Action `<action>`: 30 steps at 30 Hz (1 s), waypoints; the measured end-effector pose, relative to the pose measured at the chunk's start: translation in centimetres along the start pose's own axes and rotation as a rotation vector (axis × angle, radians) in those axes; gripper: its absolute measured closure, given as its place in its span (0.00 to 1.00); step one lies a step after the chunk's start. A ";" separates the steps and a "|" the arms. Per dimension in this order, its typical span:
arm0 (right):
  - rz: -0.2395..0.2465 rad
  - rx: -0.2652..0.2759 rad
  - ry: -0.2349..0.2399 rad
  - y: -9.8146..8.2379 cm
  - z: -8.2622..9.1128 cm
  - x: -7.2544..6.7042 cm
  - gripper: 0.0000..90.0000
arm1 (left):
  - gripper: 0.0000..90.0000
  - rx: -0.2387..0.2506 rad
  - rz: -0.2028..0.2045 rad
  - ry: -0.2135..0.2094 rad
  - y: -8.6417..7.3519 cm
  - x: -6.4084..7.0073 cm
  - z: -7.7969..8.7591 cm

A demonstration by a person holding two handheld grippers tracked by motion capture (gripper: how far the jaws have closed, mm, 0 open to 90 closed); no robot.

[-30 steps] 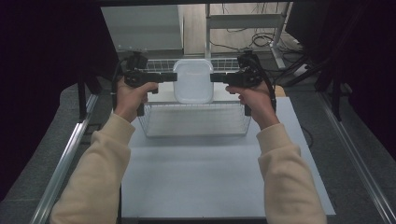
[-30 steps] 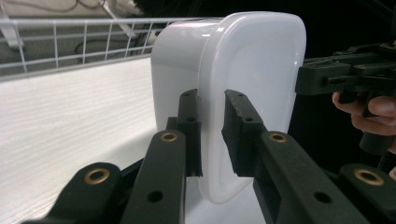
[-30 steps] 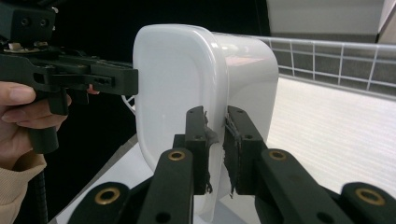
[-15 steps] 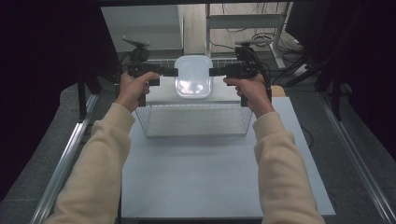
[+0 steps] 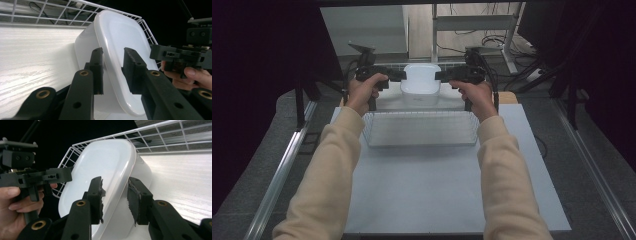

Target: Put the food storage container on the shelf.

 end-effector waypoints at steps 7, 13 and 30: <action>-0.021 0.018 0.031 0.0 -0.2 0.6 0.70 | 0.75 0.006 0.010 -0.008 -0.2 -0.1 -0.2; 0.065 0.036 -0.018 0.2 0.3 -0.1 0.54 | 0.57 0.064 -0.040 0.024 -0.2 0.4 0.4; 0.496 0.002 -0.091 -7.4 7.0 -4.5 0.34 | 0.32 0.187 -0.284 0.108 -8.5 1.0 8.1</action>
Point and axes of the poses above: each handheld gripper's, and its own axes: z roughly backward along the jaws, y roughly out of its top, x roughly to its right, the point moved 8 cm from there along -z, roughly forward along the jaws, and after that the axes turned 14 degrees about y, right-handed, at the moved point
